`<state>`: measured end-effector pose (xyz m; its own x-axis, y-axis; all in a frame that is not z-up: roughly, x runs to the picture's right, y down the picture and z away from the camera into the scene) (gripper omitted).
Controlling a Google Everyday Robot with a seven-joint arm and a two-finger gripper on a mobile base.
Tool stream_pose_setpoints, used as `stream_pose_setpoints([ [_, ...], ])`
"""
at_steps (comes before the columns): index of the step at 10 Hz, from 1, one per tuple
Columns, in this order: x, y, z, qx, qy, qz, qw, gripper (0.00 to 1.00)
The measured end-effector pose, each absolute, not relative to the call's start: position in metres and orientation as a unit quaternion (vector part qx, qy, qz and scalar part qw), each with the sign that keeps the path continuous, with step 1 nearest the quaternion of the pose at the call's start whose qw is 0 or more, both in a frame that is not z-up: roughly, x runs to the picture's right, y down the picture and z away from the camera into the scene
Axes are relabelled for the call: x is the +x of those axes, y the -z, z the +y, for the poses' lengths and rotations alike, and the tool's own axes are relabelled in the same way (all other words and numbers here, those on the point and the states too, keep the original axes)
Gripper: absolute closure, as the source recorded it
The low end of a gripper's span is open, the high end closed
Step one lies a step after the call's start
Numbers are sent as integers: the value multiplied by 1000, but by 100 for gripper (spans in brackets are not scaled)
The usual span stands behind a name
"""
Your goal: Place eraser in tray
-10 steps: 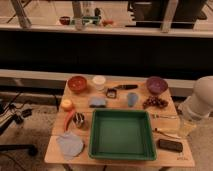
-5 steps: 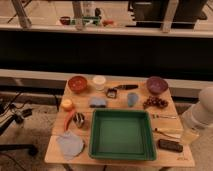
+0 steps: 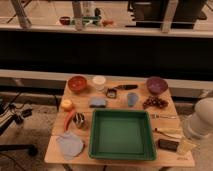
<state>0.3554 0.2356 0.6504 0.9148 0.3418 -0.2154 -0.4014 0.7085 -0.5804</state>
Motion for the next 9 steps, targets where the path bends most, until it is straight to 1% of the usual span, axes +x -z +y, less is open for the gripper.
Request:
stream_pose_setpoints([
  [2,360,-662,253,-331,-196,47,922,20],
  [7,388,-686,275,-343,-194,45,918,20],
  [9,394,-689,281,-347,-191,42,917,20],
])
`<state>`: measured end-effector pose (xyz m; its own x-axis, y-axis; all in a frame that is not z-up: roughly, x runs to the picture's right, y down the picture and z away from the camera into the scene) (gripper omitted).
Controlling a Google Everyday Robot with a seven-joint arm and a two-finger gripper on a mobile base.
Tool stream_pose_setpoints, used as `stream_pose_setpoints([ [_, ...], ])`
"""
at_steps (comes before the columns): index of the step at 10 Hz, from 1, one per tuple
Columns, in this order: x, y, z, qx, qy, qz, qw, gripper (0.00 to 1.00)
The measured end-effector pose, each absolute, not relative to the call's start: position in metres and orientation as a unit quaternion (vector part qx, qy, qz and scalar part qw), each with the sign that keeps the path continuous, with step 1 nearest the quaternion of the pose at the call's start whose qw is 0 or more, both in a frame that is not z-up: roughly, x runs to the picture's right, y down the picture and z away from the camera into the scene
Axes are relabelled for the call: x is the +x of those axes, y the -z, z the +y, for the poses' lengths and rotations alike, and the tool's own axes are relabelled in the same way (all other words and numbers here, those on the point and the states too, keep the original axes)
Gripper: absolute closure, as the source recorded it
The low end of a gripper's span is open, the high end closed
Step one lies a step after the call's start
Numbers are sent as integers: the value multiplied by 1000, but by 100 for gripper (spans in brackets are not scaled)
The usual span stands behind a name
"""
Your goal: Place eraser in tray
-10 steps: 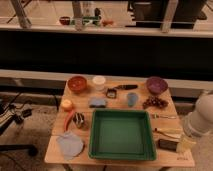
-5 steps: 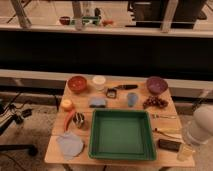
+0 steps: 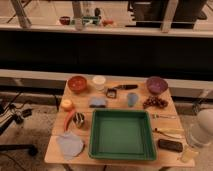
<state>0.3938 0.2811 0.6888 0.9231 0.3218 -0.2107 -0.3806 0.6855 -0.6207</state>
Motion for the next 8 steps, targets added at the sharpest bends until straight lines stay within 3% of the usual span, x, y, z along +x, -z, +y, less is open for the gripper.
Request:
stream_pose_setpoints([
  [6,393,-689,283,-352,-192,45,915,20],
  [8,395,-694,303,-368,-205,50,906,20],
])
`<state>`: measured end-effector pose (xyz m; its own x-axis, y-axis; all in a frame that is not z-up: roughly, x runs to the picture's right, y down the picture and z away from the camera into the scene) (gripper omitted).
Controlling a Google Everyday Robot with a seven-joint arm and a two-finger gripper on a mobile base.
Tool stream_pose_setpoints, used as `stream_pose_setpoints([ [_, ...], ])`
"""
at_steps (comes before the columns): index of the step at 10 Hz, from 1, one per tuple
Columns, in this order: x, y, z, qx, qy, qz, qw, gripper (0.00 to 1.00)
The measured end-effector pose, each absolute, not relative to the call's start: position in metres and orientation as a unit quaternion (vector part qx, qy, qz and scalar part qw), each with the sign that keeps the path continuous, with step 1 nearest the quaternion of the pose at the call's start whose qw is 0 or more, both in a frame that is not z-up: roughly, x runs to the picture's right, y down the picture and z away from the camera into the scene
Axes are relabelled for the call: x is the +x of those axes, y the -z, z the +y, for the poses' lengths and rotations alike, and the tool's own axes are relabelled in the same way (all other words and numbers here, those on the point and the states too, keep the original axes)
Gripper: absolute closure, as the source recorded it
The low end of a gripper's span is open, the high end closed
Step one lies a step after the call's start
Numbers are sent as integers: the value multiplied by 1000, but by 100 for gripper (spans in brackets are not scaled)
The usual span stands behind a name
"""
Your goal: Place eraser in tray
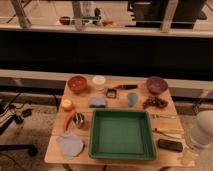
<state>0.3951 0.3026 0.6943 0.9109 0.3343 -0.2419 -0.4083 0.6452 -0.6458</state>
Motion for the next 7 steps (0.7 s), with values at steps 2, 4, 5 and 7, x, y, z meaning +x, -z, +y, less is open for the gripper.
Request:
stream_pose_setpoints([
  [2,397,-699,311,-371,-209,53,903,20],
  [4,394,-698,308,-366,-205,53,906,20],
  [5,392,-698,306,-362,-201,52,909,20],
  [7,389,-701,303,-360,-192,48,912,20],
])
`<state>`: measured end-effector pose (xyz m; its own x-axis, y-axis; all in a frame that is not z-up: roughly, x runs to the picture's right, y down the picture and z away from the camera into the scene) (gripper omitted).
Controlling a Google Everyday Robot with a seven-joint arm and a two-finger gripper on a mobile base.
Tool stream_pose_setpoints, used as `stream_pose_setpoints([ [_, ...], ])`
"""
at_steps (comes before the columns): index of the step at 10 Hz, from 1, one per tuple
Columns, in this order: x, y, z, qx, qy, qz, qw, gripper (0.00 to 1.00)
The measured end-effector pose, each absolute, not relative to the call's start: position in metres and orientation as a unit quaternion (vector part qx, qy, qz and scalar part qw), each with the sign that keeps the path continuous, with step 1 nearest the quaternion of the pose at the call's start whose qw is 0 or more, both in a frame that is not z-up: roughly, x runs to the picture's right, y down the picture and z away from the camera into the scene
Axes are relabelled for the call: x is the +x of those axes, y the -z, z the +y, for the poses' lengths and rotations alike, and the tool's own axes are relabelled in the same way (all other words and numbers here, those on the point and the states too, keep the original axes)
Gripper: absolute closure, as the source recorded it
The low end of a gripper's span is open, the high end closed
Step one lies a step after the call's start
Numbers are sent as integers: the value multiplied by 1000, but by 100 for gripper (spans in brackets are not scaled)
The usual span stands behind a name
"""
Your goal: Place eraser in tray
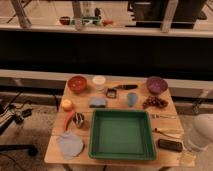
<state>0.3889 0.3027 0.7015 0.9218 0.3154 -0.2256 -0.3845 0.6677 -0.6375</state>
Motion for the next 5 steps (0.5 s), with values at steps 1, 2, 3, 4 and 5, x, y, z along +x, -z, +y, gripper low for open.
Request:
stream_pose_setpoints([
  [1,389,-706,304,-361,-192,43,911,20],
  [2,395,-713,311,-365,-198,39,909,20],
  [3,399,-716,316,-370,-202,38,906,20],
  [4,404,-721,321,-374,-206,35,904,20],
  [5,406,-724,324,-375,-207,33,903,20],
])
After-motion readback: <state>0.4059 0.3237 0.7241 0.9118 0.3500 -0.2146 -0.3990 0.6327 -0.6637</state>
